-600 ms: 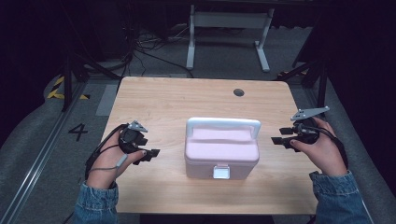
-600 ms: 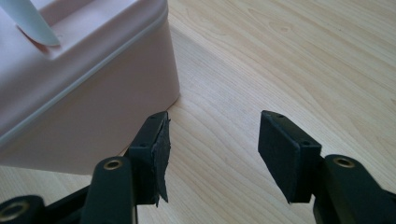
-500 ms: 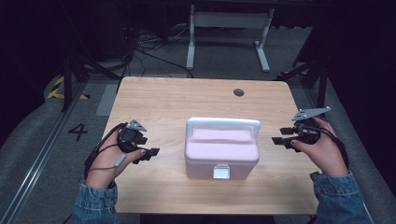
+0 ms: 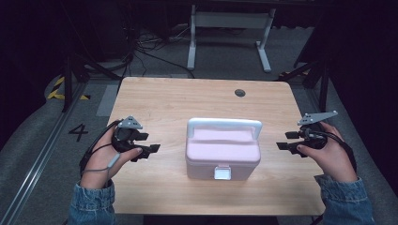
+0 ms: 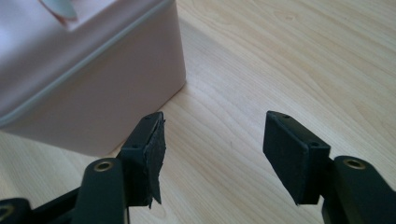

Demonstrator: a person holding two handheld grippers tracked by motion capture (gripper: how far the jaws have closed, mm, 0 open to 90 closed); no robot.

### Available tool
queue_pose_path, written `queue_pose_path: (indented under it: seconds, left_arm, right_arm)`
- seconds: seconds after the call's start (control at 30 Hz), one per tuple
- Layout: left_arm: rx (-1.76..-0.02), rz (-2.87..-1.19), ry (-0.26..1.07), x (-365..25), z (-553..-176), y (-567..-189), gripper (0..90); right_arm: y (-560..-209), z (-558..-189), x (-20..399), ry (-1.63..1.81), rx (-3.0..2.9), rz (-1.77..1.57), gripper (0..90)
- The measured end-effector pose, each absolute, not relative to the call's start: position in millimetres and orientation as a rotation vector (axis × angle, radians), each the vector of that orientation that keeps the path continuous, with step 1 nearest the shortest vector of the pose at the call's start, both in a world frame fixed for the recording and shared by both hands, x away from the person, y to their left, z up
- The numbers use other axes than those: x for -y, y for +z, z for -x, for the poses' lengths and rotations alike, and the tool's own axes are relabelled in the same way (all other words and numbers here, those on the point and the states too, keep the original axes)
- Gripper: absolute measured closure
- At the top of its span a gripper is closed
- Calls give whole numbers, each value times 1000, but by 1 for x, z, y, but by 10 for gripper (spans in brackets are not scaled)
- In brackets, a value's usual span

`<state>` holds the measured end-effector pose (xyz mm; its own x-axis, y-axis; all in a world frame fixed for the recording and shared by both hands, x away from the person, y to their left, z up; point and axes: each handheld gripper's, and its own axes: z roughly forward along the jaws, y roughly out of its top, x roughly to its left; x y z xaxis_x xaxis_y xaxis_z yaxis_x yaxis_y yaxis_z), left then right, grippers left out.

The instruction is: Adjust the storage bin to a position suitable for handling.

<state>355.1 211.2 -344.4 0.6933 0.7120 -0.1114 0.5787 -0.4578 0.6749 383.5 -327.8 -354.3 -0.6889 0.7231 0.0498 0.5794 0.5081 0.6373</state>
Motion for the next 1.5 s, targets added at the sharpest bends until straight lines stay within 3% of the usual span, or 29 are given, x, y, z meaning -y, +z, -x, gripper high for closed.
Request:
queue_pose_path:
  seconds: [0.47, 1.1, 1.5]
  left_arm:
    - [-838, -2048, 213, -187, -365, -330, 386]
    - [-745, -2002, 231, -133, -378, -335, 387]
    - [-666, -2056, 314, -102, -378, -337, 503]
  right_arm:
    - [-360, -370, 338, 903, -2519, -1139, 380]
    - [-372, -360, 346, 857, -2524, -1188, 372]
    - [-377, -362, 345, 858, -2544, -1190, 373]
